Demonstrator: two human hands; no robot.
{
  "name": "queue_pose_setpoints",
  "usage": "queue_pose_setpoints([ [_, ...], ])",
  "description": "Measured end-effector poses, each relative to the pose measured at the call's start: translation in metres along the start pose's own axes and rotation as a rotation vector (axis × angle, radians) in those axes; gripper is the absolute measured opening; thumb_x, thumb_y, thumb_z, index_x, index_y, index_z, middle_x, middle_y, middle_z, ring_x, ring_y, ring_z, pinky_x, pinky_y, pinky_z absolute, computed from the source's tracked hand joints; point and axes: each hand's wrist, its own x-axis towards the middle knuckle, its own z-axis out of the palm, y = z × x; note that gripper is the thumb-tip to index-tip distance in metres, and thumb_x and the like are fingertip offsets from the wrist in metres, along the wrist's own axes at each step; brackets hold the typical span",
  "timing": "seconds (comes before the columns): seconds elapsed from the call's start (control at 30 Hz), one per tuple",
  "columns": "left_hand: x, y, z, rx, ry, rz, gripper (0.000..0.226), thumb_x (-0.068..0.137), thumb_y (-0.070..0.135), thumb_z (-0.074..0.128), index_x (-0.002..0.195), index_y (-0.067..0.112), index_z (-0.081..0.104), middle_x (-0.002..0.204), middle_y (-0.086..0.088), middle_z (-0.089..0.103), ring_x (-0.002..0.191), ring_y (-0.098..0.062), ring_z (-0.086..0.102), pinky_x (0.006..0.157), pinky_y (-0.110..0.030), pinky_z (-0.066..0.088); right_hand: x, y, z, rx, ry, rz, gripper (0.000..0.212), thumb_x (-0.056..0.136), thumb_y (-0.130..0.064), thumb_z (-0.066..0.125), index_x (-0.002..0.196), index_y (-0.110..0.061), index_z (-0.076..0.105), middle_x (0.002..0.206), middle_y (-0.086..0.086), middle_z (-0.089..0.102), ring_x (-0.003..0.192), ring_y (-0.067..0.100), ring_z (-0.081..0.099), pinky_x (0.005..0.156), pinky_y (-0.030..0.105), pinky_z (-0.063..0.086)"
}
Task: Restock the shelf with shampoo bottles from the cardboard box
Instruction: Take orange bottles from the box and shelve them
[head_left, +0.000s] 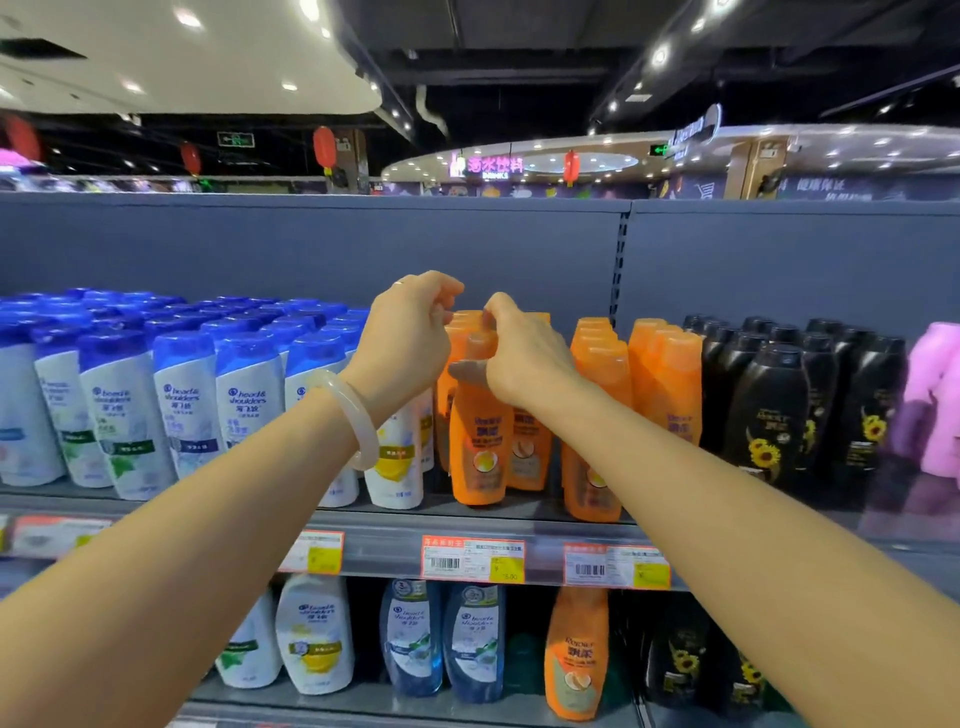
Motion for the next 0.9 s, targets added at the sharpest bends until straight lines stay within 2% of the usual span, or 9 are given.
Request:
queue_pose_setpoints([
  [0.1,-0.003,-0.001,0.002,0.026,-0.029,0.015,0.039,0.093,0.000,0.035,0.124,0.011,0.054,0.123,-0.009,0.058,0.113,-0.021,0.057,0.086,-0.025,0.041,-0.002,-0.001,-0.006,0.006,0.005,-0.018,0.047,0.082,-0.040,0.065,0.118,-0.021,0.041,0.115,0.007,0.058,0.088,0.025,0.051,0.065,0.034,0.039],
  [0.2,-0.006,0.001,0.004,0.004,-0.023,0.038,0.040,0.092,0.000,0.034,0.124,0.011,0.054,0.121,-0.008,0.059,0.110,-0.020,0.058,0.085,-0.026,0.043,-0.010,0.000,-0.029,0.048,0.055,-0.043,0.040,0.078,-0.039,0.065,0.108,-0.022,0.045,0.103,0.002,0.060,0.090,0.025,0.057,0.071,0.038,0.049],
  [0.3,-0.004,0.004,0.010,-0.048,-0.024,0.036,0.039,0.093,0.001,0.033,0.122,0.011,0.055,0.118,-0.008,0.061,0.106,-0.019,0.059,0.088,-0.030,0.047,-0.022,0.004,-0.064,0.123,0.059,-0.056,0.041,0.074,-0.040,0.069,0.106,-0.023,0.048,0.089,-0.004,0.054,0.089,0.025,0.059,0.075,0.044,0.055],
  [0.43,-0.007,0.017,0.029,-0.016,-0.141,0.056,0.031,0.095,0.014,0.041,0.122,0.013,0.056,0.119,-0.007,0.062,0.108,-0.023,0.057,0.086,-0.027,0.042,-0.038,0.024,-0.102,0.249,0.009,0.012,0.041,0.072,-0.035,0.073,0.105,-0.022,0.051,0.095,-0.001,0.051,0.090,0.027,0.061,0.071,0.046,0.059],
  [0.5,-0.011,0.026,0.040,-0.012,-0.211,0.099,0.032,0.095,0.023,0.047,0.124,0.012,0.054,0.122,-0.006,0.060,0.109,-0.021,0.057,0.087,-0.027,0.041,-0.044,0.036,-0.113,0.226,0.035,0.047,0.040,0.071,-0.035,0.074,0.103,-0.021,0.053,0.090,-0.003,0.051,0.089,0.026,0.061,0.072,0.045,0.058],
  [0.6,-0.015,0.040,0.055,-0.018,-0.303,0.185,0.047,0.090,0.032,0.056,0.132,0.013,0.046,0.128,-0.007,0.055,0.112,-0.020,0.056,0.089,-0.030,0.044,-0.047,0.053,-0.123,0.116,0.078,0.077,0.040,0.072,-0.036,0.073,0.103,-0.020,0.052,0.084,-0.005,0.047,0.091,0.027,0.059,0.077,0.047,0.056],
  [0.7,-0.017,0.048,0.068,0.025,-0.396,0.206,0.069,0.079,0.037,0.069,0.137,0.018,0.036,0.128,-0.005,0.054,0.114,-0.023,0.054,0.090,-0.034,0.046,-0.047,0.070,-0.125,0.035,0.090,0.132,0.040,0.075,-0.037,0.071,0.104,-0.022,0.048,0.082,-0.006,0.044,0.090,0.029,0.057,0.076,0.045,0.056],
  [0.8,-0.021,0.052,0.080,0.079,-0.427,0.179,0.081,0.075,0.041,0.072,0.141,0.024,0.027,0.131,-0.009,0.050,0.109,-0.025,0.055,0.083,-0.031,0.045,-0.046,0.086,-0.123,0.005,0.100,0.186,0.042,0.076,-0.037,0.069,0.108,-0.021,0.047,0.093,0.001,0.049,0.093,0.028,0.056,0.077,0.046,0.056],
  [0.9,-0.024,0.054,0.086,0.090,-0.384,0.127,0.081,0.076,0.040,0.072,0.141,0.027,0.026,0.127,-0.012,0.050,0.103,-0.028,0.057,0.076,-0.030,0.043,-0.043,0.099,-0.115,-0.027,0.112,0.213,0.041,0.077,-0.038,0.067,0.108,-0.022,0.047,0.104,0.004,0.051,0.093,0.027,0.054,0.078,0.045,0.054],
])
